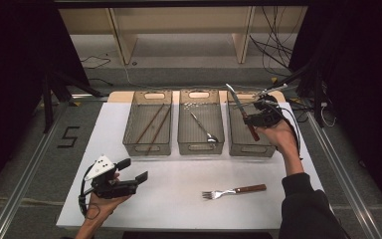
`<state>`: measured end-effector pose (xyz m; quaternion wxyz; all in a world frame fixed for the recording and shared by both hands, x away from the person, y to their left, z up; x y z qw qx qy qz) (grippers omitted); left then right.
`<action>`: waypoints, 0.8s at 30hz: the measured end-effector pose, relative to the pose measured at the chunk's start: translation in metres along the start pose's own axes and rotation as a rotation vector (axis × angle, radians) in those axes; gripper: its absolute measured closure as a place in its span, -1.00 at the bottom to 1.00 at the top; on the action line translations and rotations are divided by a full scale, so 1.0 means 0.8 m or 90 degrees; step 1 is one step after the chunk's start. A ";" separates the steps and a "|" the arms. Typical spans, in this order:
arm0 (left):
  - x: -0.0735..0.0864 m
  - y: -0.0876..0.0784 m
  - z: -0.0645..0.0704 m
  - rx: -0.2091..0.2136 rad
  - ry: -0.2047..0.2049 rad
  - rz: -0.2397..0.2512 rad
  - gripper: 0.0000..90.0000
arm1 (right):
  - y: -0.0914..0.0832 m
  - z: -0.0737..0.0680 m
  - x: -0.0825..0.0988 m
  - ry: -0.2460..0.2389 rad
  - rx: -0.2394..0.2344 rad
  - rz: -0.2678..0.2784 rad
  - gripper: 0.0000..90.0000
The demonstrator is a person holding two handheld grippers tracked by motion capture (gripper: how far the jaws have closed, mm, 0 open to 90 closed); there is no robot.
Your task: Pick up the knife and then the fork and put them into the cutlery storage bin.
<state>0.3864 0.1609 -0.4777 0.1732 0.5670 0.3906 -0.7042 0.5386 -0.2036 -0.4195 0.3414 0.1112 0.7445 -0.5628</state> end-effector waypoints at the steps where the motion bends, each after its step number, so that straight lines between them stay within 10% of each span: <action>1: 0.000 0.000 0.000 0.000 0.000 0.000 -0.65 | 0.002 0.002 -0.002 0.005 0.002 -0.002 0.72; 24: 0.000 -0.001 0.000 0.001 -0.003 0.002 -0.65 | 0.052 0.030 0.000 0.081 0.042 -0.046 0.72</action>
Point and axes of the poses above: each handheld gripper's, and its own axes: y roughly forward along the jaws, x roughly out of its underside, z roughly to its right, the point moved 9 cm from there along y, roughly forward along the jaws, and after that the axes turned 9 degrees about y, right-handed, at the moved point
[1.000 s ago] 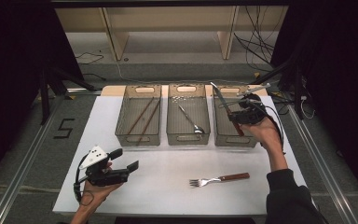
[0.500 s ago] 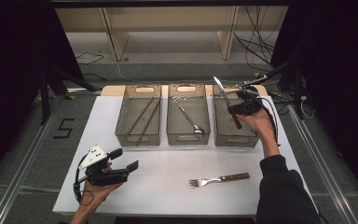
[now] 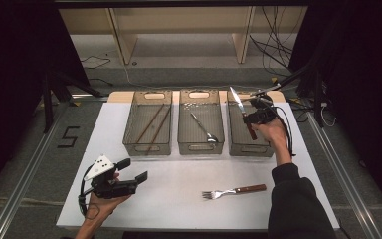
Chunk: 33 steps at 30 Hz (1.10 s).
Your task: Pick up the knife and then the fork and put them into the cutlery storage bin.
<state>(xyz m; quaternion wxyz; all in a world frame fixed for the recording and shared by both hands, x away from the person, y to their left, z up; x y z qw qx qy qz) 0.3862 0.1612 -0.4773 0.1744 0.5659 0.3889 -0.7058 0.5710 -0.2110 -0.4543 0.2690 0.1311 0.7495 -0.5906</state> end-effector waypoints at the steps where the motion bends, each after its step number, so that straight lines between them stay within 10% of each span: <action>1: 0.000 0.000 0.000 0.000 0.000 0.000 -0.65 | 0.000 0.000 0.000 0.000 0.000 0.000 0.72; 23: 0.000 0.000 0.000 0.000 0.002 -0.001 -0.65 | 0.027 0.004 0.028 0.052 -0.019 -0.033 0.56; 33: 0.000 0.000 0.001 -0.001 0.003 -0.001 -0.65 | 0.003 -0.015 0.024 0.000 -0.057 -0.003 0.23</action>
Point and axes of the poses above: each handheld gripper's, and its own axes: y roughly forward along the jaws, x roughly out of its underside, z roughly to its right, the point moved 9 cm from there along y, roughly forward along the jaws, and after that the axes turned 9 degrees about y, right-handed, at the moved point
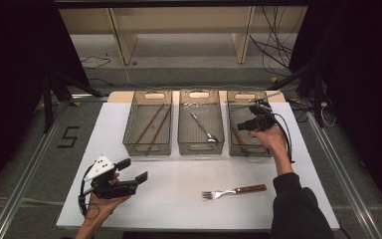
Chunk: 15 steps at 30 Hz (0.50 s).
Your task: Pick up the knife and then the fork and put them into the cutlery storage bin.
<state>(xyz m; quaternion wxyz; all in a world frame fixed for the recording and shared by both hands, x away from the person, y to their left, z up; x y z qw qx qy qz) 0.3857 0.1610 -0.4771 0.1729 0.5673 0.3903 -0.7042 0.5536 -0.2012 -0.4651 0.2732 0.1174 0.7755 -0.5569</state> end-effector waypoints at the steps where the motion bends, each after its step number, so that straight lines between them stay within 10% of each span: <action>1: 0.000 0.000 0.000 0.000 0.000 0.000 -0.65 | -0.003 -0.004 0.001 -0.008 -0.005 0.004 0.19; 15: 0.000 0.001 0.000 0.000 0.001 -0.002 -0.65 | -0.061 -0.074 0.028 -0.169 -0.087 0.036 -0.17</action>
Point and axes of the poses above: each handheld gripper's, and its own axes: y roughly forward along the jaws, x roughly out of its underside, z roughly to its right, the point moved 9 cm from there along y, roughly forward along the jaws, and after that the axes turned 9 degrees about y, right-handed, at the moved point
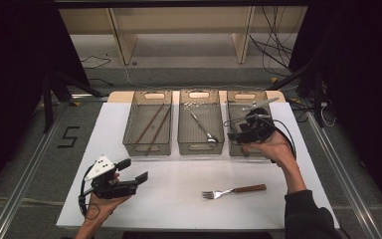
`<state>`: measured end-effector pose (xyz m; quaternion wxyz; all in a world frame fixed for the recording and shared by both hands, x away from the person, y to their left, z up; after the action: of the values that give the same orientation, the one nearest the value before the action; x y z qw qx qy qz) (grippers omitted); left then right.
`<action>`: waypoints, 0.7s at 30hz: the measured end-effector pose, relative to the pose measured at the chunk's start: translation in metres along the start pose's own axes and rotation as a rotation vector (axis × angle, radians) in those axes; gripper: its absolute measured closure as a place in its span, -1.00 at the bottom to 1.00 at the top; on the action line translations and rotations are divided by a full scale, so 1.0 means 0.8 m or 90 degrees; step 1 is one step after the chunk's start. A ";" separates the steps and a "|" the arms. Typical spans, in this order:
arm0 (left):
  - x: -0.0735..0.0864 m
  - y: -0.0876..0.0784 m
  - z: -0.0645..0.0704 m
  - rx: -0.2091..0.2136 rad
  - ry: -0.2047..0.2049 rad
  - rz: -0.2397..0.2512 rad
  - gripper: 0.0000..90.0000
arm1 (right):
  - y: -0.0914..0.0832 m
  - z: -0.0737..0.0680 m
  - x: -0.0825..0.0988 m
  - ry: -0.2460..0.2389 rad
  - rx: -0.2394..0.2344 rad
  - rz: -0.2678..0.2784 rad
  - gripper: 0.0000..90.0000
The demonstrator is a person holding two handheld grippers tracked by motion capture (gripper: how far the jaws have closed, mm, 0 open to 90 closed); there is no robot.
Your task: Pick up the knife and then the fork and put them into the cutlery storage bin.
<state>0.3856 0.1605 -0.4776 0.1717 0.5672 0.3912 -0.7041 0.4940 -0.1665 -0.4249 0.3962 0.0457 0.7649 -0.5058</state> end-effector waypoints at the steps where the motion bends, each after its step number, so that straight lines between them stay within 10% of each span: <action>1: 0.000 0.000 0.000 0.000 0.000 0.001 -0.65 | 0.000 0.000 0.000 0.000 0.000 0.000 -0.17; 21: 0.000 0.000 0.001 0.001 0.004 -0.001 -0.65 | -0.008 -0.041 0.052 -0.099 -0.027 -0.046 -0.32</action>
<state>0.3853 0.1602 -0.4777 0.1695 0.5692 0.3919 -0.7026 0.4444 -0.1568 -0.4416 0.4365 -0.0295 0.7436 -0.5056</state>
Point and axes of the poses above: each handheld gripper's, and its own axes: y roughly forward along the jaws, x roughly out of its underside, z roughly to its right, the point moved 9 cm from there along y, roughly forward along the jaws, and after that the axes turned 9 degrees about y, right-handed, at the moved point
